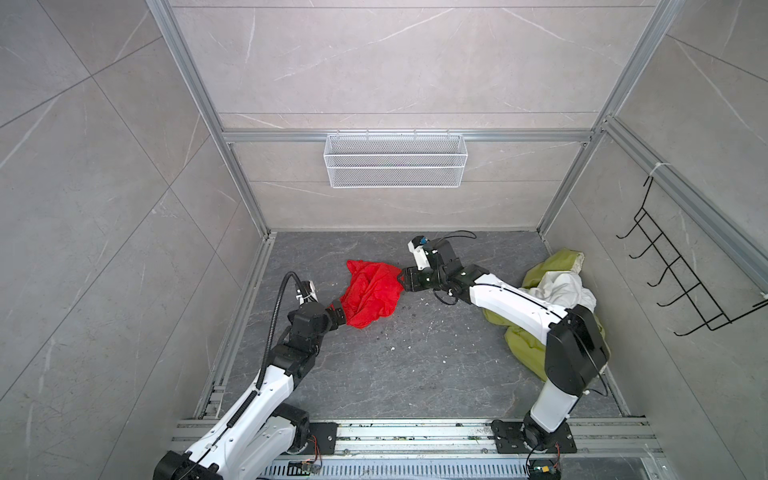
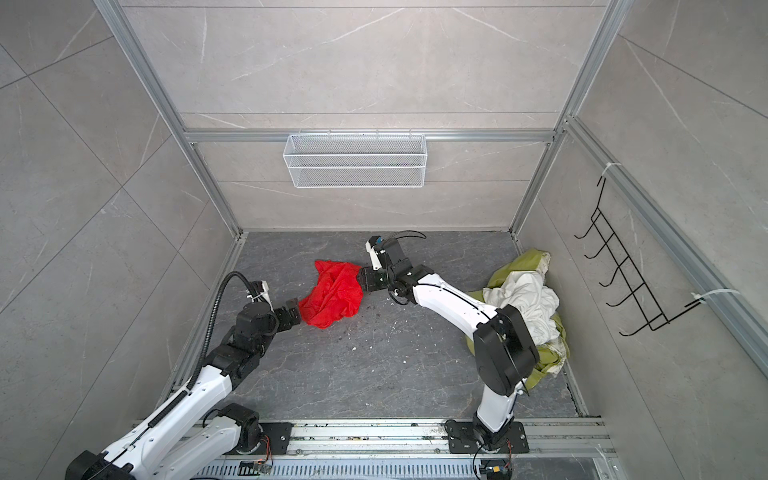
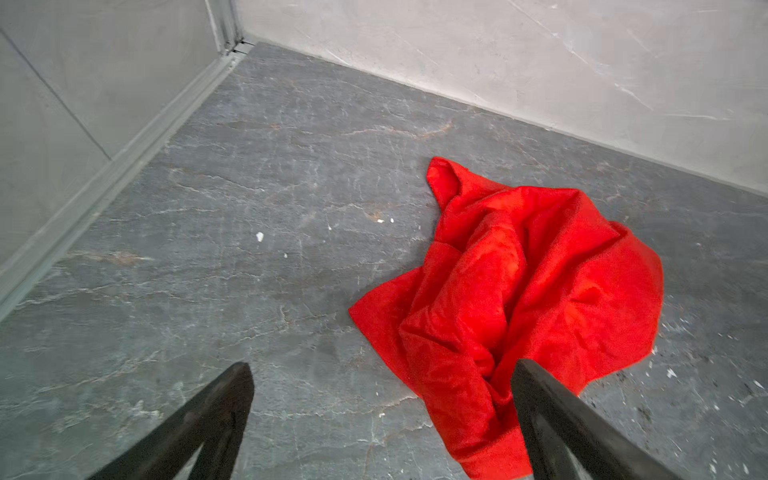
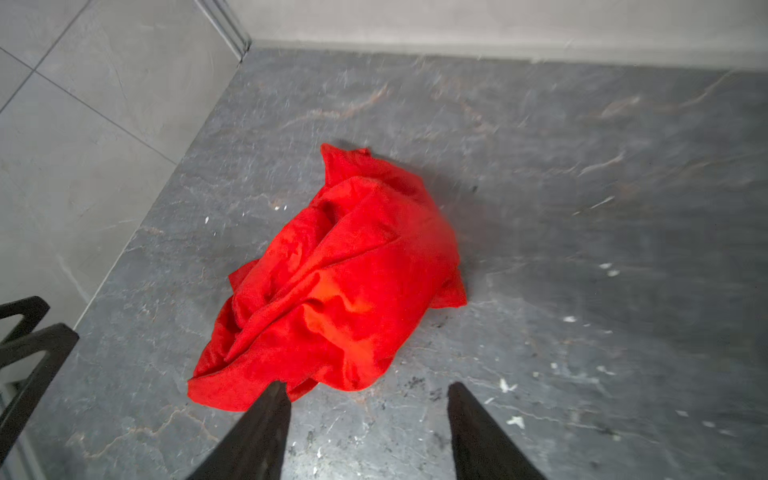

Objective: Pick out a specific cloth from the pile

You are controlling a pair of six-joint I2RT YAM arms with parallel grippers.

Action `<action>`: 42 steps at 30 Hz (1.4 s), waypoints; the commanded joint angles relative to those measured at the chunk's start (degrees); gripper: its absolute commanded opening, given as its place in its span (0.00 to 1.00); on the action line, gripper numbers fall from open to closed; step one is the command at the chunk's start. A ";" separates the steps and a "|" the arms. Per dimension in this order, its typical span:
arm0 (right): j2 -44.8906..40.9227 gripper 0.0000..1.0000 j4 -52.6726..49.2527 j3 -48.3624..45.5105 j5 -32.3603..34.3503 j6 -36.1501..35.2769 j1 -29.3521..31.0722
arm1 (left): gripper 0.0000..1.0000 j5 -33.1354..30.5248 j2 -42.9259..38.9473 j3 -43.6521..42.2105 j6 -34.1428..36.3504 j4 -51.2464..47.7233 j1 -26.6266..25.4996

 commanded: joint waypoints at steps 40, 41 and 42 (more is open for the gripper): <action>-24.51 0.91 56.66 -57.43 16.03 -22.46 -24.80 | 0.86 15.29 31.93 -10.27 23.25 51.45 23.25; -24.61 0.91 56.86 -57.61 16.33 -22.17 -24.87 | 0.86 15.62 32.02 -10.55 23.24 51.78 23.25; -24.76 0.91 57.11 -57.78 16.37 -22.14 -24.87 | 0.86 15.61 32.15 -10.81 23.33 52.20 23.28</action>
